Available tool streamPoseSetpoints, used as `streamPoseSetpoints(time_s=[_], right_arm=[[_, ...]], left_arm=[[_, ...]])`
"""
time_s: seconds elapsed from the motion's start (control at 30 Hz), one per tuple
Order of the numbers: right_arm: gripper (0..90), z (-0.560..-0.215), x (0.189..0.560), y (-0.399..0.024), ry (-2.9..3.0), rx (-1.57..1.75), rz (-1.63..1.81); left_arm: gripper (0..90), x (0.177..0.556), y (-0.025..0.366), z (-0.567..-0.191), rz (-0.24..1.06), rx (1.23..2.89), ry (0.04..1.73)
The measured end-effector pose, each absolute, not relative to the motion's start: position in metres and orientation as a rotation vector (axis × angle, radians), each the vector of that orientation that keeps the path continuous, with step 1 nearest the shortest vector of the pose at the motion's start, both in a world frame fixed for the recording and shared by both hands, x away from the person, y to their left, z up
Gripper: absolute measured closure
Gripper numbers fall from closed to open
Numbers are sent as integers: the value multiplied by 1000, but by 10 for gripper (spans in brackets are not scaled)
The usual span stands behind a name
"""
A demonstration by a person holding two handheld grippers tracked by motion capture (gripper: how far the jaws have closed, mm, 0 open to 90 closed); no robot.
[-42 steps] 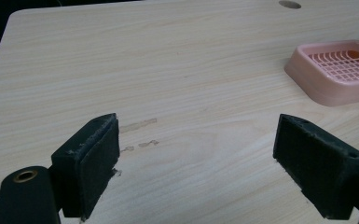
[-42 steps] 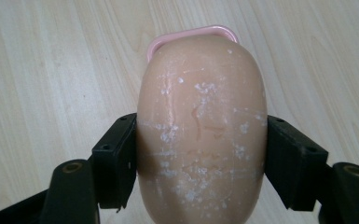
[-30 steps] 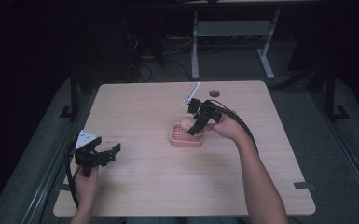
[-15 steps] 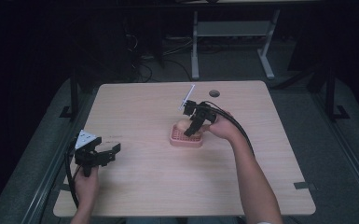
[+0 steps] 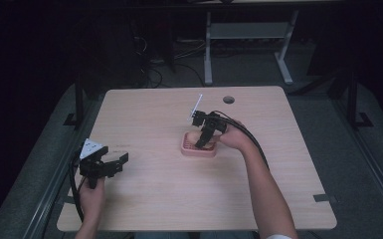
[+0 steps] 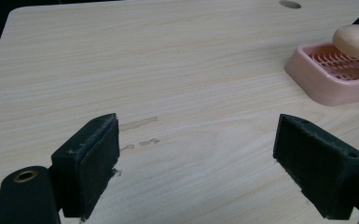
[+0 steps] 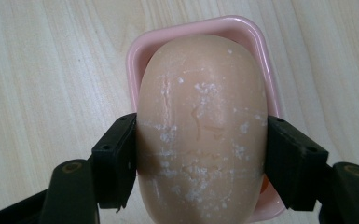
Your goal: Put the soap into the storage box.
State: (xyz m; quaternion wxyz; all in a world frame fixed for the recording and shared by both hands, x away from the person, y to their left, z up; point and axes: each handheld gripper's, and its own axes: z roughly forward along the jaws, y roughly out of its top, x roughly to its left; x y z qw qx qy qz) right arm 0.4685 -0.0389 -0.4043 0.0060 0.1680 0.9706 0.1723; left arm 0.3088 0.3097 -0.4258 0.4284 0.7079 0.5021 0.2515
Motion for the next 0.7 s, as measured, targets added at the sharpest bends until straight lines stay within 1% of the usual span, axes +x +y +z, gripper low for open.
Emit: streamPoseSetpoints(time_s=[0.7], right_arm=[[316, -411, 471, -34, 3048, 532, 524]], left_arm=[[142, 309, 312, -425, 624, 1762, 1255]])
